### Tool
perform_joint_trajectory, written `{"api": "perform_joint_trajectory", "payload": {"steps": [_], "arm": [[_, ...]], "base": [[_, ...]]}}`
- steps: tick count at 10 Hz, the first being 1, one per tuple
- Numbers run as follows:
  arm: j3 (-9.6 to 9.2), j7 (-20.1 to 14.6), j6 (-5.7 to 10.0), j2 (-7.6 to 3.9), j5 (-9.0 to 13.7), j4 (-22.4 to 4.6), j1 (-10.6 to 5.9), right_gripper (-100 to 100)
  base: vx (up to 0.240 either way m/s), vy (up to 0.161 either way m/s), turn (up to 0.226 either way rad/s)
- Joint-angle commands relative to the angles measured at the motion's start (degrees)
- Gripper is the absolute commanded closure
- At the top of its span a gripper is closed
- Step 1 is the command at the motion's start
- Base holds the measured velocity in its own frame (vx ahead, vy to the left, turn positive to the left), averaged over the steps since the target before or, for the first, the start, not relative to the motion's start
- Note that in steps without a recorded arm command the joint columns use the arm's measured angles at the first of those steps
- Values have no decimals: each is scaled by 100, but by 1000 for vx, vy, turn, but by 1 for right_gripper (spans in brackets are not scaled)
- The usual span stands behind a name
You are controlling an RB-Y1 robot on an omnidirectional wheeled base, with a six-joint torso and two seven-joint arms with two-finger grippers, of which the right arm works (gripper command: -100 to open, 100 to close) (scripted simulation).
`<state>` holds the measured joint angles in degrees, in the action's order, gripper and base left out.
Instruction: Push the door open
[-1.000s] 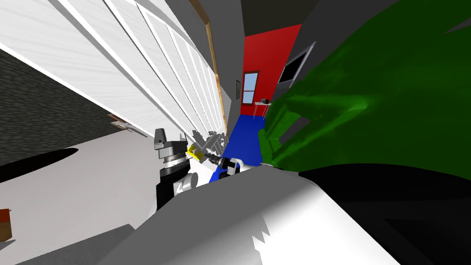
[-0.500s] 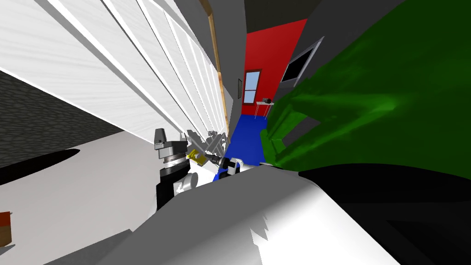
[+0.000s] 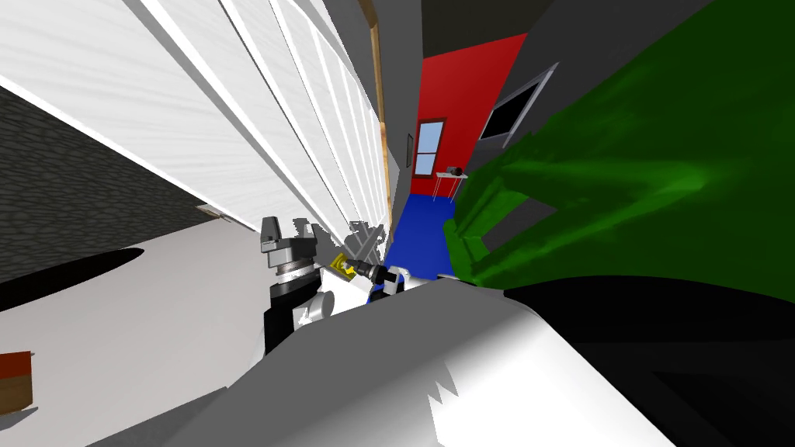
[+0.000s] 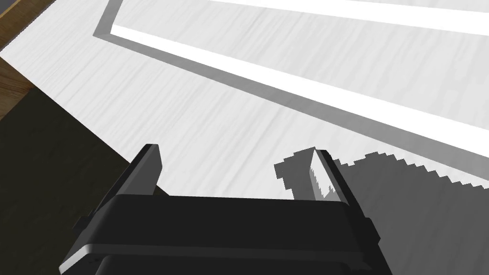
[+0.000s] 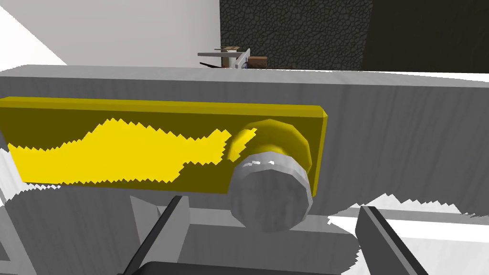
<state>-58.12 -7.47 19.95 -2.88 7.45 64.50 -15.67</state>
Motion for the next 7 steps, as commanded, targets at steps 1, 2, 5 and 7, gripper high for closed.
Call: {"api": "perform_joint_trajectory", "payload": {"steps": [1,2,5,7], "arm": [[26,8,-7,56,-5,-19,5,-100],[16,7,-5,34,-4,-6,8,-100],[16,7,-5,34,-4,-6,8,100],[16,7,-5,34,-4,-6,8,100]], "base": [[62,140,12],[28,54,-5],[-8,-16,2],[-4,-8,0]]}}
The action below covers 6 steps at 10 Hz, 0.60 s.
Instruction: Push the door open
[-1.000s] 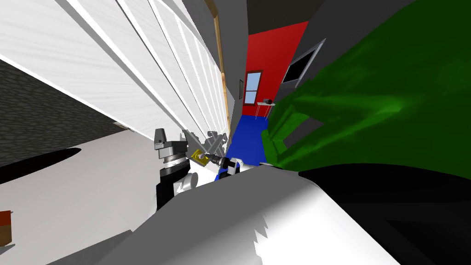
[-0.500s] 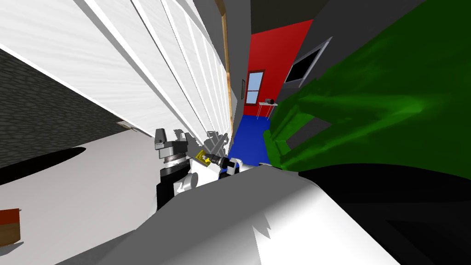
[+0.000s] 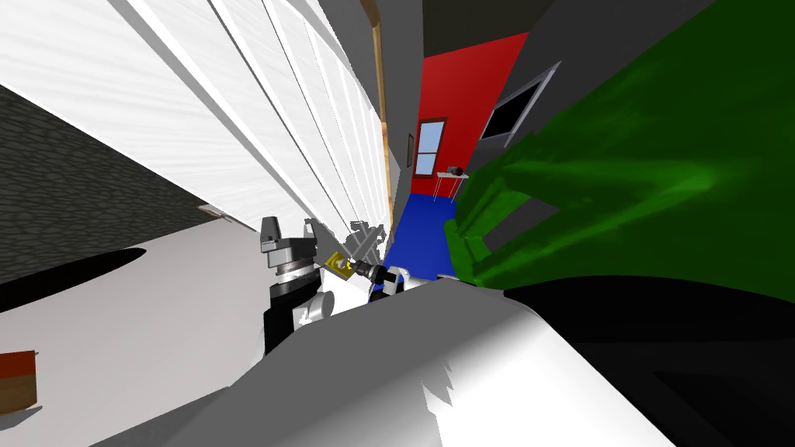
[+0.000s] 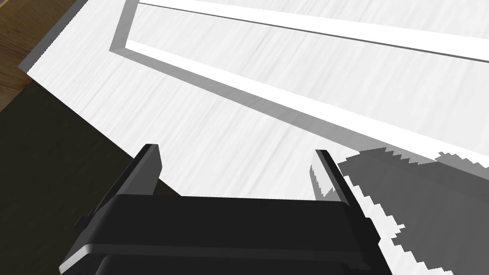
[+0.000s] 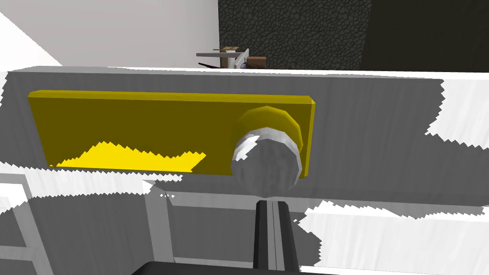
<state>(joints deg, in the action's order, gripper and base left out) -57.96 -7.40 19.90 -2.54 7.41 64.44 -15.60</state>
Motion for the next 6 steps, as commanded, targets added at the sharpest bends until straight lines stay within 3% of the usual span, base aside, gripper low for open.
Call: {"api": "perform_joint_trajectory", "payload": {"steps": [1,2,6], "arm": [[0,0,0,0,0,0,0,100],[36,11,-18,-77,0,16,1,-100],[105,31,-54,-37,0,46,3,-100]], "base": [[0,0,0],[-68,-58,-58],[-139,-109,-56]]}}
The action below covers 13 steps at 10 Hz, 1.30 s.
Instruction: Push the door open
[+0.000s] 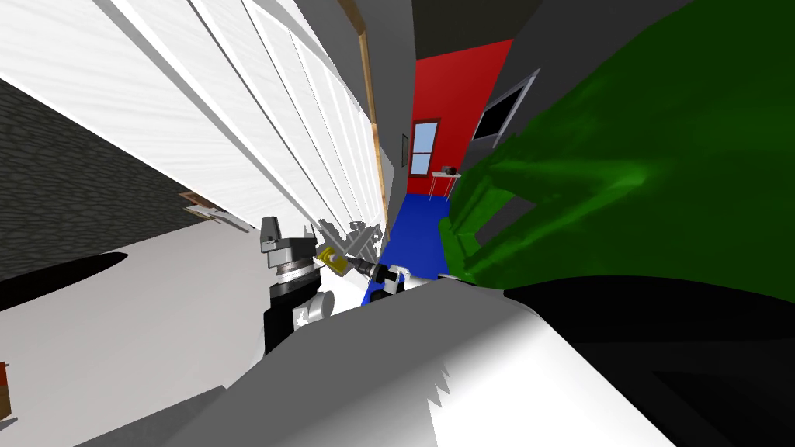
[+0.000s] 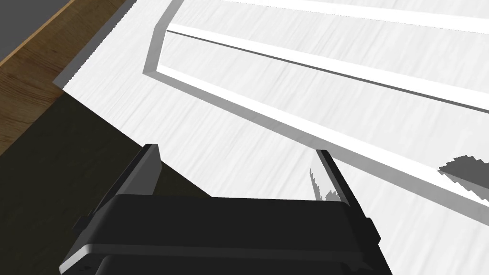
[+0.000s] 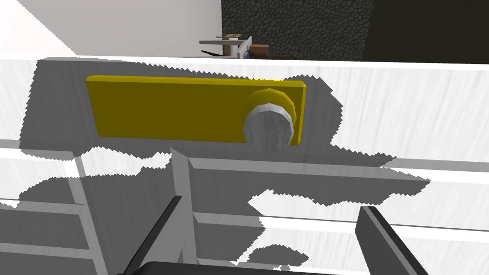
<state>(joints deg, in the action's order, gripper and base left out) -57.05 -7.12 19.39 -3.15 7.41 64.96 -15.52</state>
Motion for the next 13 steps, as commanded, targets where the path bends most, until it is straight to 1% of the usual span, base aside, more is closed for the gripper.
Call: {"api": "perform_joint_trajectory", "payload": {"steps": [1,2,5,7,9,10,11,13], "arm": [[0,0,0,0,0,0,0,-100],[37,15,7,-35,-9,-38,-5,-100],[82,32,19,-24,-20,-88,-13,-100],[128,50,32,43,-32,-140,-22,-100],[167,64,42,153,-41,-183,-30,-100],[156,56,30,116,-37,-163,-32,-100],[156,56,30,116,-37,-163,-32,100],[156,56,30,116,-37,-163,-32,100]], "base": [[-72,-56,-3],[60,61,47],[93,163,18],[128,166,35],[88,184,16],[26,63,-6],[-3,-8,2],[-10,-23,3]]}}
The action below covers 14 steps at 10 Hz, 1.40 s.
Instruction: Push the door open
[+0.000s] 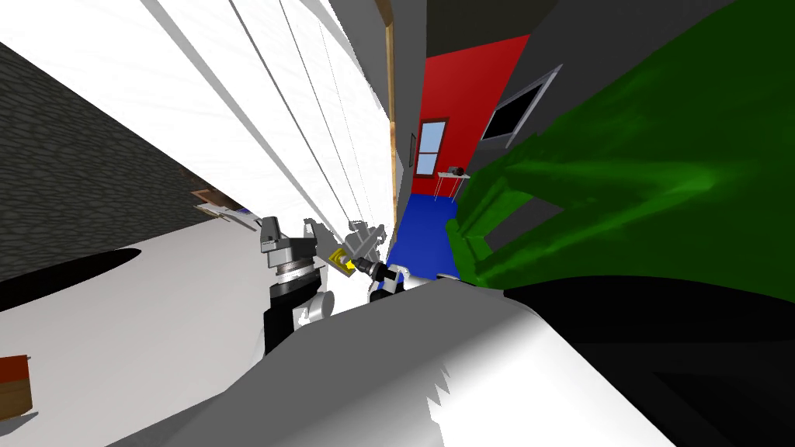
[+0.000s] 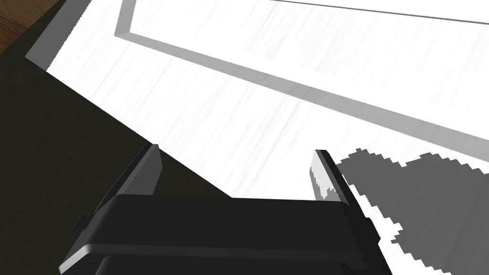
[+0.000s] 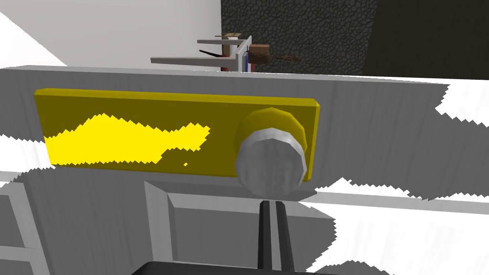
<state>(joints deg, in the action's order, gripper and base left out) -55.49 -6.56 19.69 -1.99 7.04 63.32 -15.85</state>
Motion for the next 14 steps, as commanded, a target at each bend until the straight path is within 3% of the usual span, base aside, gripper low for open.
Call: {"api": "perform_joint_trajectory", "payload": {"steps": [1,3,4,6,8,10,12,14], "arm": [[0,0,0,-1,0,0,0,100],[0,0,0,-1,0,0,0,100],[119,26,-13,-97,3,-15,21,-100],[242,52,-27,-24,6,-31,41,-100],[246,59,-35,-113,-3,-57,23,-100],[272,65,-48,-113,-7,-77,8,-100],[326,77,-77,-44,-14,-118,-25,-100],[378,90,-105,131,-21,-157,-57,-100]], "base": [[-6,-15,-1],[-2,-3,0],[-140,-52,-132],[-206,-63,-98],[-19,28,19],[103,166,13],[132,173,31],[108,181,21]]}}
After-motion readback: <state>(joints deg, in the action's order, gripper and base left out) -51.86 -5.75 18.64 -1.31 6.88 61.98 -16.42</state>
